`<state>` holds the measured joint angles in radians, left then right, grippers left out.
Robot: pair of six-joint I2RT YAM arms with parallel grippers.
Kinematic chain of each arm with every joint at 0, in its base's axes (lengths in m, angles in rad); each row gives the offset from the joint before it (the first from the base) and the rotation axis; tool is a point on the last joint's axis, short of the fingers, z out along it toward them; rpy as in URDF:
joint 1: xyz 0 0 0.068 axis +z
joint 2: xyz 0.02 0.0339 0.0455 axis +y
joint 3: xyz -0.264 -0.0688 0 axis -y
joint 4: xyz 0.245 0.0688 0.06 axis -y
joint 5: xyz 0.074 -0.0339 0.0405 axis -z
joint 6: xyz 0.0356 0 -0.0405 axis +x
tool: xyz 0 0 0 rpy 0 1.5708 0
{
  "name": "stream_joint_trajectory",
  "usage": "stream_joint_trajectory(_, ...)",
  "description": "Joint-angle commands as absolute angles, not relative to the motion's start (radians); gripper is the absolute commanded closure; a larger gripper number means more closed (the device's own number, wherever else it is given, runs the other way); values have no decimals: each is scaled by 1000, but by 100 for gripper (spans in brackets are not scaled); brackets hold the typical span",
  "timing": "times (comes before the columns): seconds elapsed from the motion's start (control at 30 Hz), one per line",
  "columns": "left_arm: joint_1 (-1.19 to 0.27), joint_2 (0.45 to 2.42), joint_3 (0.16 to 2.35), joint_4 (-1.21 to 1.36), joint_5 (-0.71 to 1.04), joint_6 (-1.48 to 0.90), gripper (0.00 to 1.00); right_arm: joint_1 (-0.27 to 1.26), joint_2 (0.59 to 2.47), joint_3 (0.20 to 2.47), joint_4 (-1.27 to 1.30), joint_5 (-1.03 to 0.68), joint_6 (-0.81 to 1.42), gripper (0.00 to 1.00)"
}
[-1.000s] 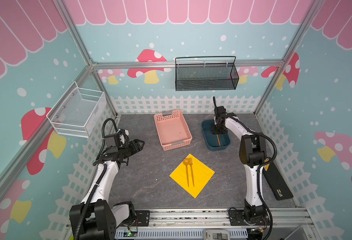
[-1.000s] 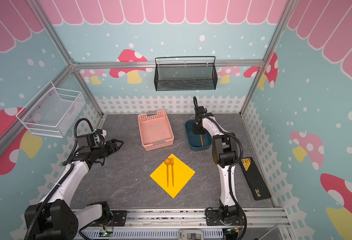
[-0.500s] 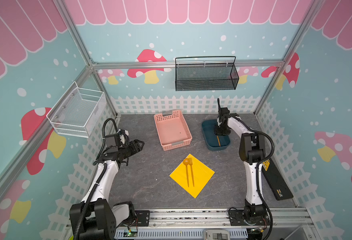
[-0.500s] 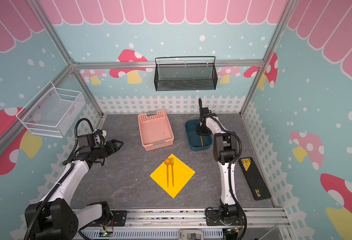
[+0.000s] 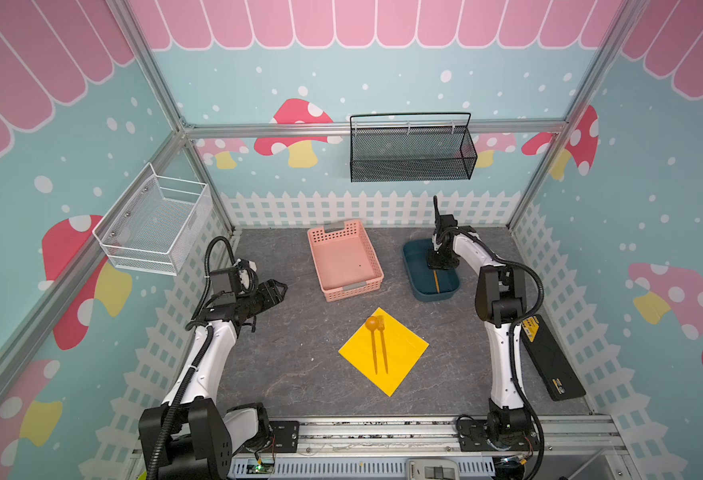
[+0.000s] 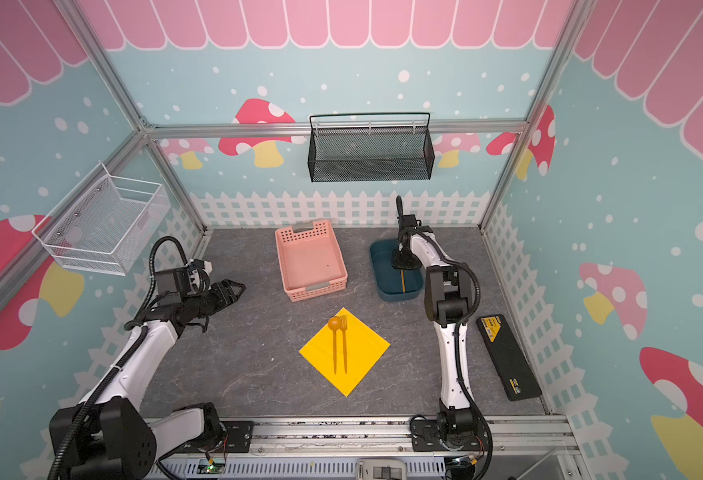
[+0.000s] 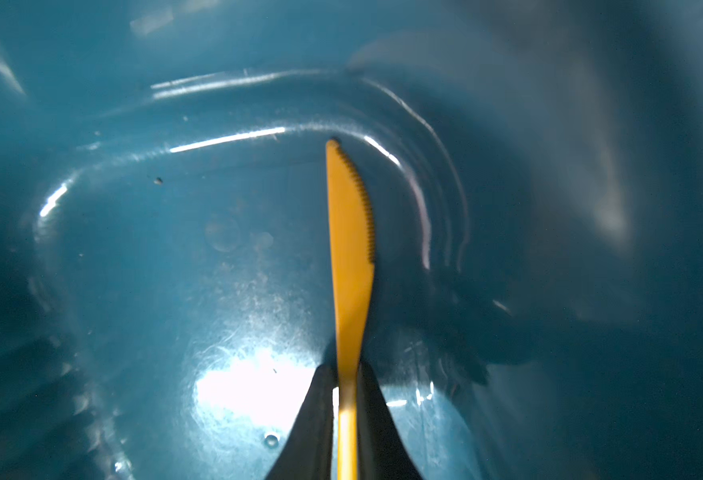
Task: Place the utensils on the paper napkin and roll it up
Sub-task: 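Lower the right gripper into the tub and grasp the yellow knife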
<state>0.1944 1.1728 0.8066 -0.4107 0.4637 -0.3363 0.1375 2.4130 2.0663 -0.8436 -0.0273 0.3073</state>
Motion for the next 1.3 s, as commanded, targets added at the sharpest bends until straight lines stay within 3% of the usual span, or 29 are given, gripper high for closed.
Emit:
stream_joint_trajectory(0.0, 199, 1169, 836, -423, 450, -316, 30, 136, 2456, 2071, -877, -29, 292, 90)
stream_joint_trajectory(0.3, 199, 1141, 830, -421, 466, -316, 30, 136, 2373, 2068, -871, -26, 291, 97)
stream_joint_trajectory(0.63, 199, 1058, 857, -428, 524, -317, 29, 137, 2111, 1892, -759, -77, 293, 100)
stream_joint_trajectory(1.03, 143, 964, 963, -325, 651, -370, 28, 137, 1820, 1666, -666, -231, 375, 100)
stream_joint_trajectory(1.17, 75, 975, 986, -299, 657, -366, 27, 138, 1778, 1608, -646, -209, 395, 100)
stream_joint_trajectory(1.27, 40, 986, 988, -296, 642, -343, 27, 137, 1796, 1602, -677, -172, 418, 94)
